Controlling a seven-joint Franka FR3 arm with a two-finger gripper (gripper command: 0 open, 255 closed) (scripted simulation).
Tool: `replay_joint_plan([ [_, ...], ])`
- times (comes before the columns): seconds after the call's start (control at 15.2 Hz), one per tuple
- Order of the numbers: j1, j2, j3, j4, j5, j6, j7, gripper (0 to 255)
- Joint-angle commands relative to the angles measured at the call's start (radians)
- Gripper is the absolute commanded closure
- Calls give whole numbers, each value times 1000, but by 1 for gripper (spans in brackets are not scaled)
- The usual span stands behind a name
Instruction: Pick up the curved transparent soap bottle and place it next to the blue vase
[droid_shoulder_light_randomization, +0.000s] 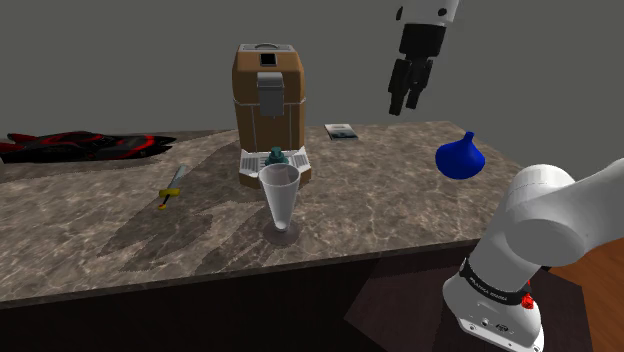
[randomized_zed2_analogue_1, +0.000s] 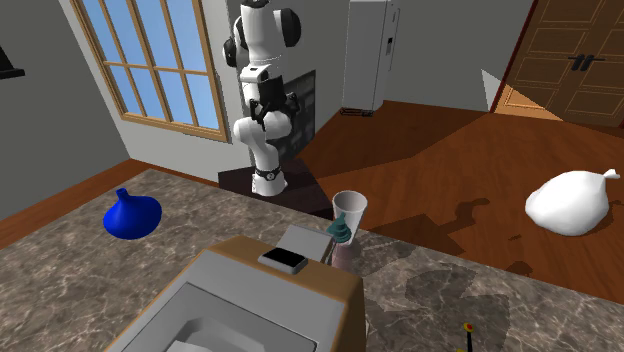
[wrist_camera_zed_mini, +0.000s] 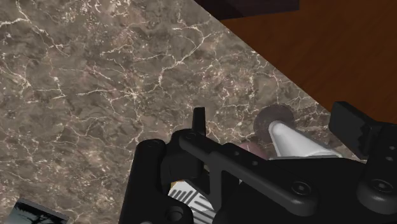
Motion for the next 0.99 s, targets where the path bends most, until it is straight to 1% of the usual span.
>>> replay_joint_plan([
  [0.0, 0, 0, 0, 0, 0, 0, 0, 0],
  [0.46, 12, 240, 67, 73, 10, 159, 70, 0],
  [0.92, 18, 502, 123, 212, -11, 270, 146, 0],
])
